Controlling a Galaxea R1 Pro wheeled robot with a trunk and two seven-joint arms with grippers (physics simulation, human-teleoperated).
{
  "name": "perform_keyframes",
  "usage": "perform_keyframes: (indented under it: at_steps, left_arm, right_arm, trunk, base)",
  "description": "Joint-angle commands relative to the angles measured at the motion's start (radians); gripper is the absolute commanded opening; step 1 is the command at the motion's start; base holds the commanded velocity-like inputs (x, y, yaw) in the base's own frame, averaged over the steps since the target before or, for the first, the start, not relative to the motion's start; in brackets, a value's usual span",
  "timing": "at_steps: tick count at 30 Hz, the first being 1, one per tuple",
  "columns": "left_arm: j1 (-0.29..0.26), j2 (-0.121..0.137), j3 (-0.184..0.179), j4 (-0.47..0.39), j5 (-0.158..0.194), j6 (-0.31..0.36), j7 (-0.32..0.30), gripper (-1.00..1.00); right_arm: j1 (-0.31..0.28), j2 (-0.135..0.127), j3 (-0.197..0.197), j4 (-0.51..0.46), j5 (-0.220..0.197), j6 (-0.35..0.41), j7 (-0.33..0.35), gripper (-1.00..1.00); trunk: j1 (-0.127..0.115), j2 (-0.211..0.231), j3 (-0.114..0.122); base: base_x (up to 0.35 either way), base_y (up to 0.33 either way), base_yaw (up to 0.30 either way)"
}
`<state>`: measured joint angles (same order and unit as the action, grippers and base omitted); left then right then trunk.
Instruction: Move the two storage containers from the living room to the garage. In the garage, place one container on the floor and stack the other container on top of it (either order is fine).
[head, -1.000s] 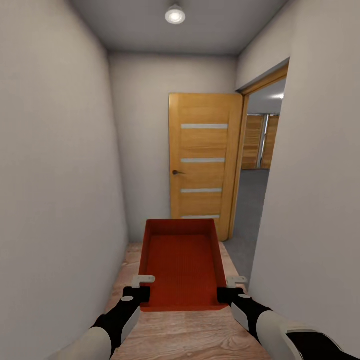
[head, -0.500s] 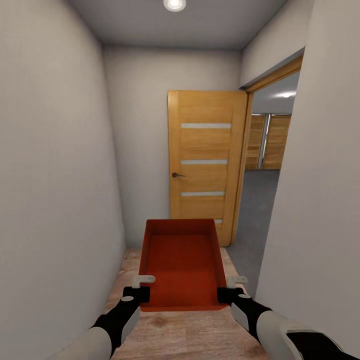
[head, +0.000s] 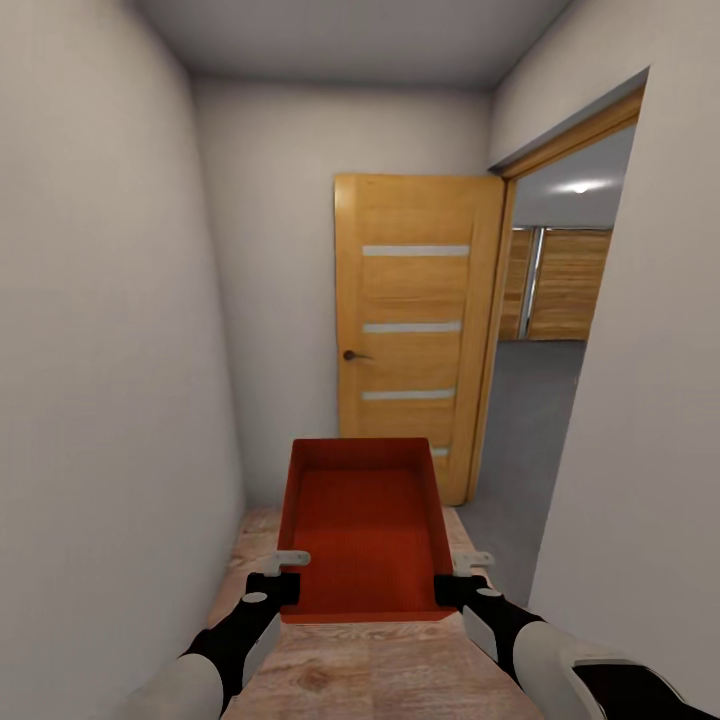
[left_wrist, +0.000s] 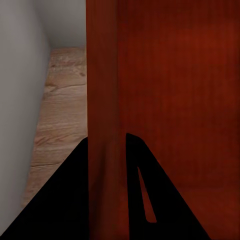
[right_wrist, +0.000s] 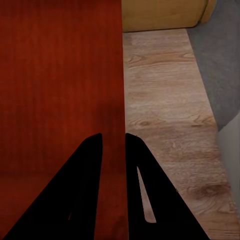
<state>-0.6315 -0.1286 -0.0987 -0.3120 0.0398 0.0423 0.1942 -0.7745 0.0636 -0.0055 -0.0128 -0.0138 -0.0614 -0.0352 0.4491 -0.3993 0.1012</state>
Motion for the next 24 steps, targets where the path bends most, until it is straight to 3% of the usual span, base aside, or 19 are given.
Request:
perform_keyframes:
  at_steps: [1, 24]
  left_arm:
    - [0.0, 0.003, 0.01, -0.004, -0.012, 0.005, 0.07, -1.0]
    - [0.0, 0.003, 0.01, -0.004, -0.012, 0.005, 0.07, -1.0]
  right_arm:
    - [0.0, 0.001, -0.025, 0.002, 0.001, -0.003, 0.001, -1.0]
    - [0.0, 0.001, -0.025, 0.002, 0.002, -0.002, 0.001, -1.0]
  trunk:
    - [0.001, -0.001, 0.0]
    - [0.001, -0.001, 0.0]
  base:
    - [0.322, 0.0, 0.0]
    - [0.322, 0.0, 0.0]
